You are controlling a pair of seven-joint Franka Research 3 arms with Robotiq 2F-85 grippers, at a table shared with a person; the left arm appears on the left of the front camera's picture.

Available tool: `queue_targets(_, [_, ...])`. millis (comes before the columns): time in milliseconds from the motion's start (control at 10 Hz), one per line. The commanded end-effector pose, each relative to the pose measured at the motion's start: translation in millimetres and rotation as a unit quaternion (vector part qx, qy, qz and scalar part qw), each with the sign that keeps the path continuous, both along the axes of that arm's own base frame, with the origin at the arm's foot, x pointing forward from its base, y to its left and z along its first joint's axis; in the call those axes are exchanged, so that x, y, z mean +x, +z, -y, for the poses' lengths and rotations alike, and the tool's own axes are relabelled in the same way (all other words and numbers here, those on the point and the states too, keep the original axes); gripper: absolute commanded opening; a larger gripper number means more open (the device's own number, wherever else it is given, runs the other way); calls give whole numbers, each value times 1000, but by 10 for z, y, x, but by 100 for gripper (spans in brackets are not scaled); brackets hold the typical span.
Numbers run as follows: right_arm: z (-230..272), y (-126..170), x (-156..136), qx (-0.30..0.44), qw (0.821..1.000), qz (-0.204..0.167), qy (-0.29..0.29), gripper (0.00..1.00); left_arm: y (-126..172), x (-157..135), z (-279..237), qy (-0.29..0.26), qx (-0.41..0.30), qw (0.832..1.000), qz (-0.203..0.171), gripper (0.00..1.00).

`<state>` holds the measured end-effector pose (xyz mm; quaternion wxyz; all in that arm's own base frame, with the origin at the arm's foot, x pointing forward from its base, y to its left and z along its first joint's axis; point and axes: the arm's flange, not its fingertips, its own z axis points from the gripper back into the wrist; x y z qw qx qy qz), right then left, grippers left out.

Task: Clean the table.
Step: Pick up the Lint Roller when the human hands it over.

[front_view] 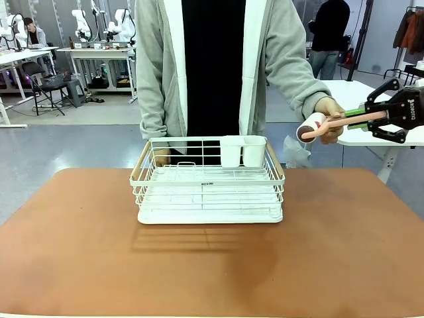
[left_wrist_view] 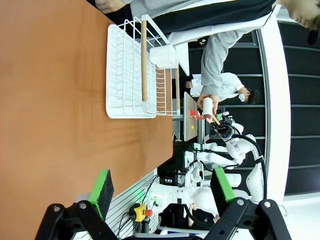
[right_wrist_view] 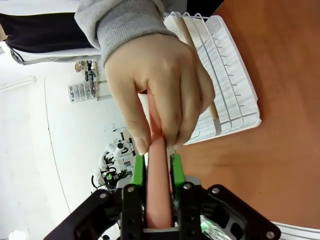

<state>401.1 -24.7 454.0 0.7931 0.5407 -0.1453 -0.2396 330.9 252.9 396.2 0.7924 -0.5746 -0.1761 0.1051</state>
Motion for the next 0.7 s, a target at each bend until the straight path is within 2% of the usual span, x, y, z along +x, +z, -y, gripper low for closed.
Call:
queue_targets(0, [-36, -19, 43, 2, 1000, 13, -6, 12, 1, -27, -14, -2, -7, 1000, 9, 100])
queue_targets(100, [-22, -22, 41, 5, 1000, 14, -7, 0, 1, -27, -14, -2, -7, 1000, 9, 100])
queue_targets(400, [38, -53, 25, 7, 1000, 18, -8, 1, 1, -27, -14, -2, -7, 1000, 9, 100])
queue_targets(500, [35, -9, 4, 3, 1000, 0, -5, 1, 1, -27, -14, -2, -7, 1000, 9, 100])
queue_targets(600, [35, -9, 4, 3, 1000, 0, -5, 1, 1, -27, -14, -2, -7, 1000, 9, 100])
